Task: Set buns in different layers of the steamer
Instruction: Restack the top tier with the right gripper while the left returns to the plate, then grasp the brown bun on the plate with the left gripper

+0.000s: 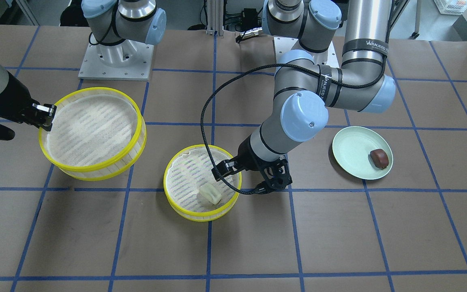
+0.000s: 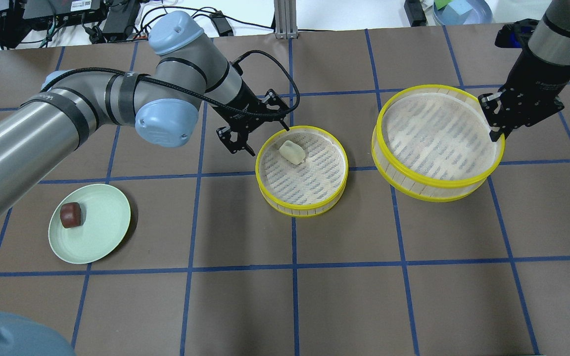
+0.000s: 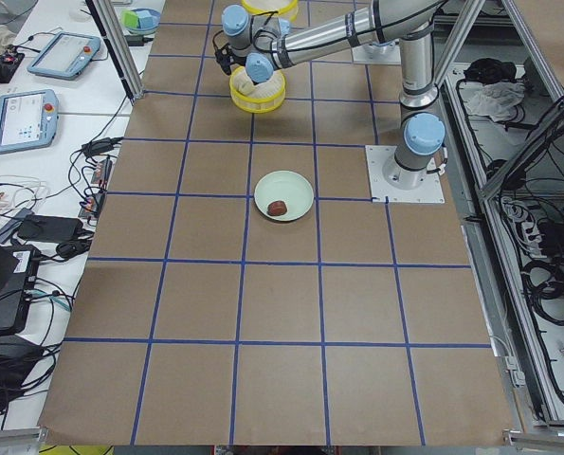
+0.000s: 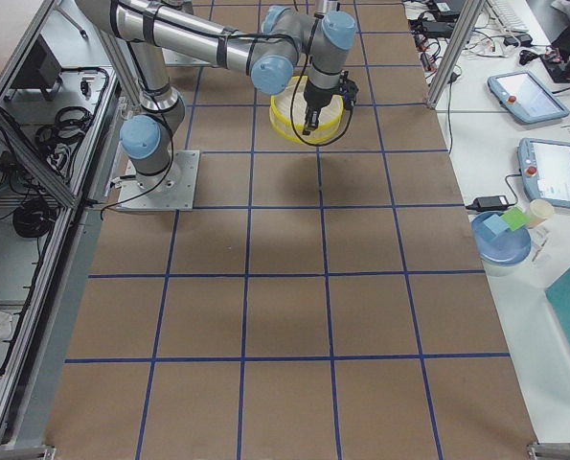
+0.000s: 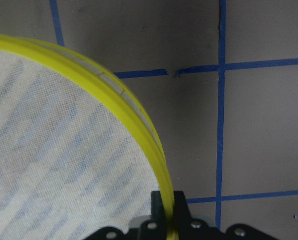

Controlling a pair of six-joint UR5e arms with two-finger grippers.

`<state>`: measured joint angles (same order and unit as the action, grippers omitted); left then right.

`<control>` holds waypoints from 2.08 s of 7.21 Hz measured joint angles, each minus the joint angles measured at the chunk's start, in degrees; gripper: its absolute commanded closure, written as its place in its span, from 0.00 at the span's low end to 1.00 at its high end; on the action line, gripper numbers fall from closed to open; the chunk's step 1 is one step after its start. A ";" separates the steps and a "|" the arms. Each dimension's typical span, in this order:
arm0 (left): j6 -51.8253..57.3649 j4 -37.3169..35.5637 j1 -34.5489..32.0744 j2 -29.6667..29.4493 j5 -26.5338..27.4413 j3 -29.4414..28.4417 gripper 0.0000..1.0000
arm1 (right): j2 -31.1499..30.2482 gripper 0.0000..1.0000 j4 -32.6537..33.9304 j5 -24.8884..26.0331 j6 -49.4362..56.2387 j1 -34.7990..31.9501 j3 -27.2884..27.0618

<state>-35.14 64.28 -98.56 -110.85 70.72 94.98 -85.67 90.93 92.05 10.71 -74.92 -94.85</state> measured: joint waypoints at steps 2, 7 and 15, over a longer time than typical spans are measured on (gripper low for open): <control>8.46 2.27 4.28 2.35 6.61 -0.05 0.00 | 0.74 1.00 2.33 -0.34 -4.37 -4.37 0.78; 34.13 14.41 20.02 7.03 21.74 1.04 0.00 | 12.03 1.00 16.58 -0.46 -29.10 -23.73 2.58; 45.66 15.43 35.06 -0.33 31.73 7.91 0.08 | 14.85 1.00 16.61 0.04 -27.69 -25.89 1.71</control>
<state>10.52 79.71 -63.50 -111.18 102.45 102.89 -70.81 107.54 92.09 -16.98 -100.81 -93.14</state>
